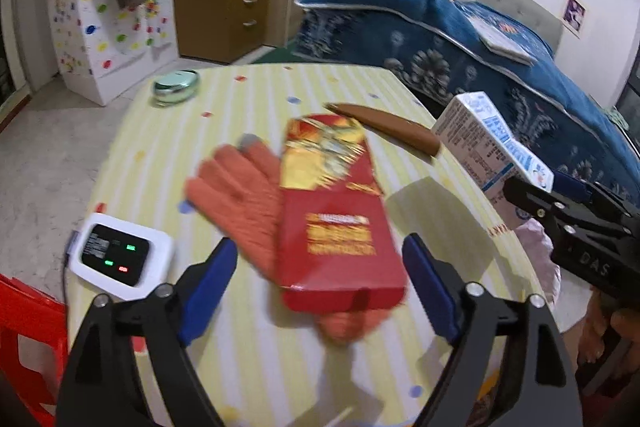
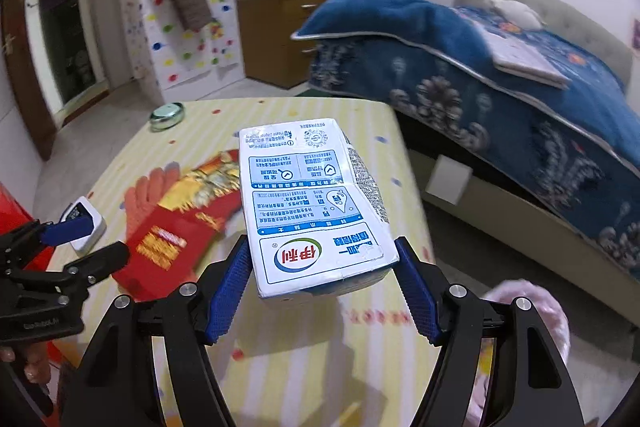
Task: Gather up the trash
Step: 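Grasp the red Ultraman box with the left tool while the right tool grasps the white milk carton, then carry the red box and milk carton to the wastebasket and release both, then move both tools back over the table, then grasp the brown leather sheath with the right tool while the left tool grasps the orange glove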
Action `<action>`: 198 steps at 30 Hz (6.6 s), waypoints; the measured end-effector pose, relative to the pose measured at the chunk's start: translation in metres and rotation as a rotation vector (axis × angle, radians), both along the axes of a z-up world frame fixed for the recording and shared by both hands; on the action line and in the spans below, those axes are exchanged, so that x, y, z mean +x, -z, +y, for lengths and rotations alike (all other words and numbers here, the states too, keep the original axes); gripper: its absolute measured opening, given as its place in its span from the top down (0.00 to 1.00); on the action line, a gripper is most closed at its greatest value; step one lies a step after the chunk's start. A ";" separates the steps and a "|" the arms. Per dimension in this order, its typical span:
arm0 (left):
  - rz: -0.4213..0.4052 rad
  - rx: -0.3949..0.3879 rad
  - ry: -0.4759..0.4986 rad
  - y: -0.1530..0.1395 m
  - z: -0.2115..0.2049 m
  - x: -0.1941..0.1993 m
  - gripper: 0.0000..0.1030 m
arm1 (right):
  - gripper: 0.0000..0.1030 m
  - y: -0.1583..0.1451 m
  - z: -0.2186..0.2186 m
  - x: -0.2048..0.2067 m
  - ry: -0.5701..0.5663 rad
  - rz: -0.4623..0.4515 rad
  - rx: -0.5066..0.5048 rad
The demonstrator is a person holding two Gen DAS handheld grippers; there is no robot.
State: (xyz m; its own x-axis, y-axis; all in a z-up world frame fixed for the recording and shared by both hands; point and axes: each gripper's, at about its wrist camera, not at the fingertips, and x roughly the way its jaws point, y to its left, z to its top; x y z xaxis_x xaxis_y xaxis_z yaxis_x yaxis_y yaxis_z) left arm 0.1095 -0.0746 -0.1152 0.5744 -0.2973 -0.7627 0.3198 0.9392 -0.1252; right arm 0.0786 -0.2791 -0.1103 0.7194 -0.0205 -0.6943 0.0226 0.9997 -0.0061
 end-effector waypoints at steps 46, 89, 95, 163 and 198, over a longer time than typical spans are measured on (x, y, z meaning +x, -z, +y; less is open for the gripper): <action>-0.177 -0.077 0.004 -0.063 -0.001 -0.039 0.24 | 0.32 -0.037 -0.019 -0.064 0.068 -0.094 0.042; -0.110 -0.033 0.621 0.009 -0.328 -0.067 0.18 | 0.29 0.037 -0.278 -0.159 0.602 0.032 0.057; -0.103 -0.038 0.576 0.012 -0.317 -0.060 0.07 | 0.21 0.036 -0.285 -0.165 0.648 0.022 0.079; -0.098 0.111 -0.194 -0.008 0.035 0.078 0.07 | 0.36 0.062 0.013 0.169 -0.227 0.195 -0.014; 0.078 0.164 -0.050 0.038 -0.010 0.006 0.15 | 0.33 0.039 -0.019 -0.017 0.049 0.182 0.168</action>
State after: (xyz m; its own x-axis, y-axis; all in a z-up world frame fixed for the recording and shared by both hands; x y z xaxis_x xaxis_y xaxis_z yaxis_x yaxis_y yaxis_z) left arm 0.1152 -0.0842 -0.1533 0.5228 -0.1378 -0.8413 0.2678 0.9634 0.0085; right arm 0.0612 -0.2983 -0.1497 0.5833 0.0746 -0.8088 0.0844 0.9848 0.1518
